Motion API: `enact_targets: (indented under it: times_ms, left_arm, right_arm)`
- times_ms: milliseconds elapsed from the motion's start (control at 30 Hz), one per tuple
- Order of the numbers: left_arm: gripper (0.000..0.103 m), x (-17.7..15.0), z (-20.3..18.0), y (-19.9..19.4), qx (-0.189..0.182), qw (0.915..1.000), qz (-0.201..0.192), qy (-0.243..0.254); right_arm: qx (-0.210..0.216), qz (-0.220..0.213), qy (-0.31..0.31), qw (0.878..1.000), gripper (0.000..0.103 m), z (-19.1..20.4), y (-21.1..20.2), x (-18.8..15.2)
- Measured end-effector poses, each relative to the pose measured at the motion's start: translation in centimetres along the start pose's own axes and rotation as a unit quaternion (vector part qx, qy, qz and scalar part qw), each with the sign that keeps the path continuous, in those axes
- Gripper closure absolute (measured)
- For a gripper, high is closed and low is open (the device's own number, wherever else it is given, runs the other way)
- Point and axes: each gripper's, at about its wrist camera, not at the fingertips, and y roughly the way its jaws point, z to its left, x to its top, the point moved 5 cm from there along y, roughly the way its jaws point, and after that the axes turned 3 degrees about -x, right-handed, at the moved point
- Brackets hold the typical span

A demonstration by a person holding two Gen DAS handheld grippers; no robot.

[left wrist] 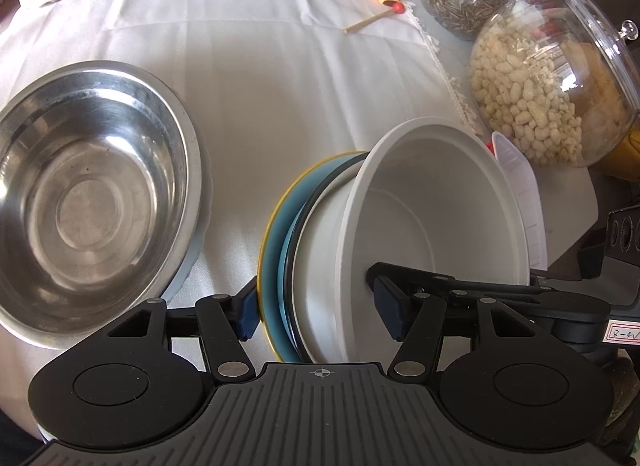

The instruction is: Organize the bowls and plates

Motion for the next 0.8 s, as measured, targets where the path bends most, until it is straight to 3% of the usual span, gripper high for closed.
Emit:
enact_targets:
  times_ms: [500, 667, 800]
  left_arm:
    - [0.040, 0.7, -0.9, -2.4, -0.018, 0.9992, -0.027, 0.023]
    - [0.040, 2.5, -1.1, -5.9, -0.005, 0.9980, -0.039, 0.049]
    - [0.040, 3.5, 0.9, -9.8, 0.018, 0.9970, -0.055, 0.051]
  right_arm:
    - [-0.017, -0.030, -0.018, 0.999, 0.043, 1.4, -2.0, 0.8]
    - [-0.008, -0.051, -0.027, 0.998, 0.043, 3.4, -3.7, 2.1]
    - [0.019, -0.071, -0.050, 0.996, 0.042, 7.5, -4.0, 3.5]
